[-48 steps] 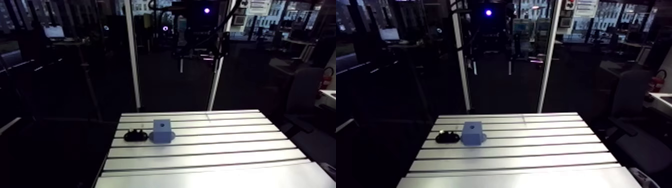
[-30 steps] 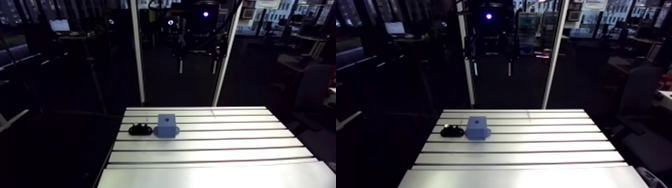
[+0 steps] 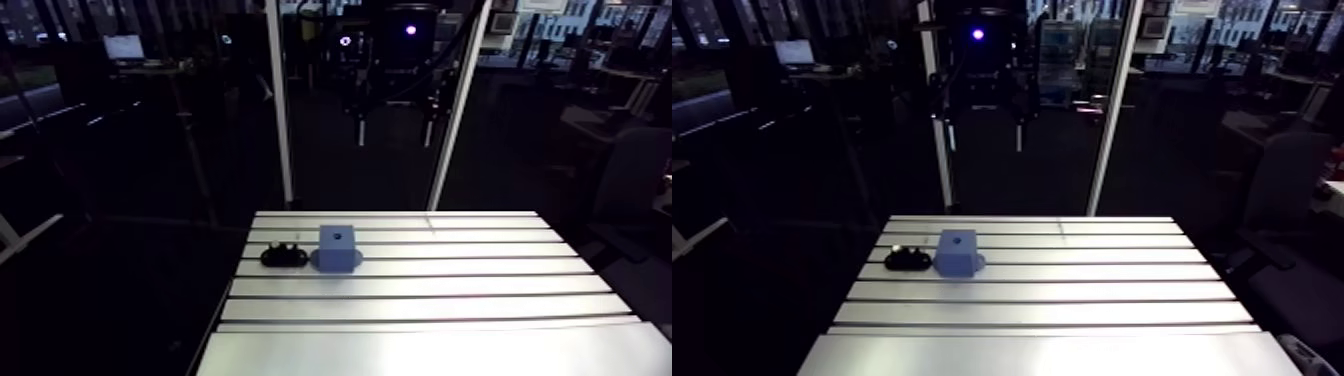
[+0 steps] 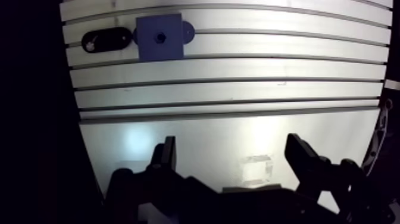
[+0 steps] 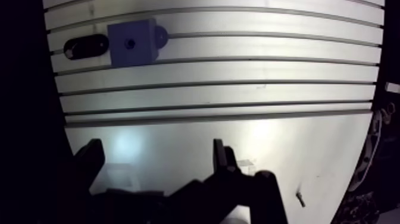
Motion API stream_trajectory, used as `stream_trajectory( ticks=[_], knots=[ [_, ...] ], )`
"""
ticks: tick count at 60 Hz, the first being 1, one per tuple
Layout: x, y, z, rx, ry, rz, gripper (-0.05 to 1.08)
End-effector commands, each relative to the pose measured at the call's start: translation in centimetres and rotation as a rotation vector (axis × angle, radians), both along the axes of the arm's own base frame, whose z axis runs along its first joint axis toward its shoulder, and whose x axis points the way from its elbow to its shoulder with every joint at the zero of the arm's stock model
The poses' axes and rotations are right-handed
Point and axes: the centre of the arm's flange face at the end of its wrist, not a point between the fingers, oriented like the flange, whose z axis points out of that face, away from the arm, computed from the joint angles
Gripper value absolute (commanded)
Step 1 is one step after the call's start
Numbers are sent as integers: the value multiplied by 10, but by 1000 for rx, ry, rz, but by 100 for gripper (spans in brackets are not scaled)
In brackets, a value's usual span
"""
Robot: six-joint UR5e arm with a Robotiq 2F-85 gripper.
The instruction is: Pick up the M10 bolt and insert it into the hex recess until seated.
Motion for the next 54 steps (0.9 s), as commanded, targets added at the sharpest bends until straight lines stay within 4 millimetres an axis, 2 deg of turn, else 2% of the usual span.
stream_trajectory(
  ticks=[1, 6, 11, 17, 24, 37, 54],
  knots=[
    [0, -16, -1, 1, 25, 16, 1],
    [-5, -44, -9, 0, 75, 45, 1],
    [-8, -57, -17, 3, 94, 42, 1],
    [-11, -68, -34, 9, 85, 19, 1],
    [-16, -97, -60, 14, 94, 24, 1],
    [-18, -111, -90, 12, 111, 32, 1],
    [-14, -129, -115, 6, 136, 27, 1]
  ],
)
